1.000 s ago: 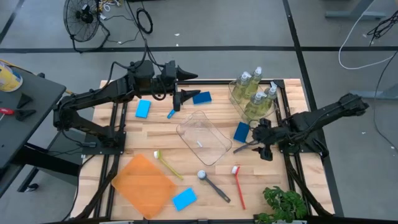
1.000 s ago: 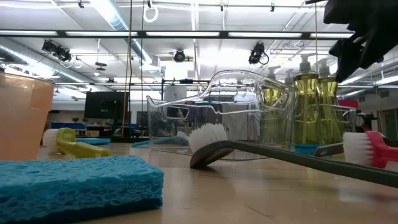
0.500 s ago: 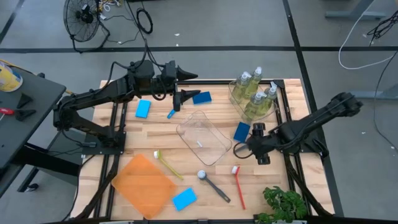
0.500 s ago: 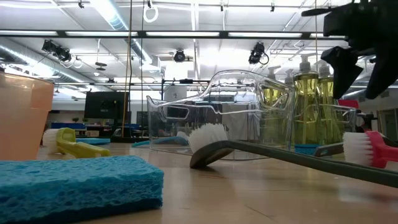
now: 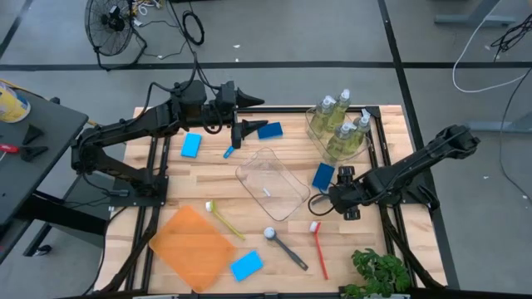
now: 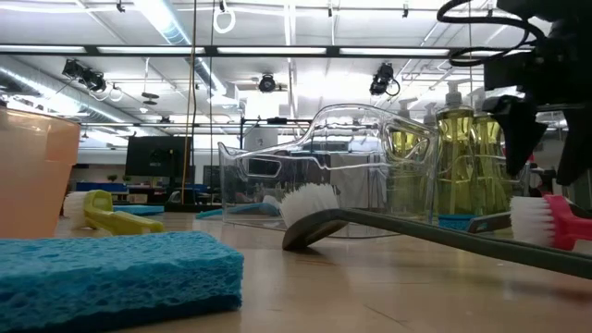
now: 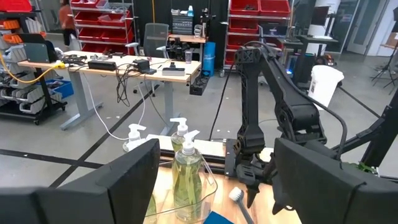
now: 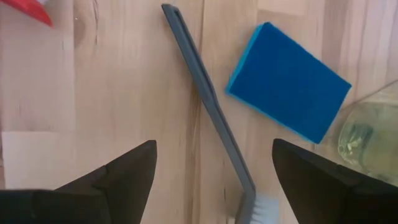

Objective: Pick & Place Kitchen Sink Supplies
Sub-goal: Put the gray dish brush into the bottom transparent bin

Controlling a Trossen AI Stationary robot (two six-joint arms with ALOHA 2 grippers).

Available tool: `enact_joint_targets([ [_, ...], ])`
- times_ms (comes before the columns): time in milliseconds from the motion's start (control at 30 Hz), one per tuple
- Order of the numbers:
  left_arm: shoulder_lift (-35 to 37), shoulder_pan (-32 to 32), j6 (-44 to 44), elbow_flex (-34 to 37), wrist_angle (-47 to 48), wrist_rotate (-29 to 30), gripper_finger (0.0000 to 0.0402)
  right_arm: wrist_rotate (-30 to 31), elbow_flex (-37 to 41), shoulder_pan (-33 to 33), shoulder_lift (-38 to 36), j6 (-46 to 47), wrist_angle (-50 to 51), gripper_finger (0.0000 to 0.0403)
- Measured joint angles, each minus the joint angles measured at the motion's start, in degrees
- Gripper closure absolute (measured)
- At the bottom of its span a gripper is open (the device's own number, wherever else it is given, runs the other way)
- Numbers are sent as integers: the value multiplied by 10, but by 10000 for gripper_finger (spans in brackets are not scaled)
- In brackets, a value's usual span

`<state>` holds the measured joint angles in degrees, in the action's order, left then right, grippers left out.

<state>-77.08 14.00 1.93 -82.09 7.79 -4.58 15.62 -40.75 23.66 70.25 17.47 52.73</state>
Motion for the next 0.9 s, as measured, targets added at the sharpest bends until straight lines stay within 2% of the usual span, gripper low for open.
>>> enact_joint_targets([
  [333,0,0,0,0,0,0,83,0,0,-13,73,1,-1,83],
  [667,0,0,1,0,1,-13,83,4,0,-29,142,82,-1,85],
  [900,0,0,1,0,1,-13,83,-2,0,-29,168,96,-7,122],
])
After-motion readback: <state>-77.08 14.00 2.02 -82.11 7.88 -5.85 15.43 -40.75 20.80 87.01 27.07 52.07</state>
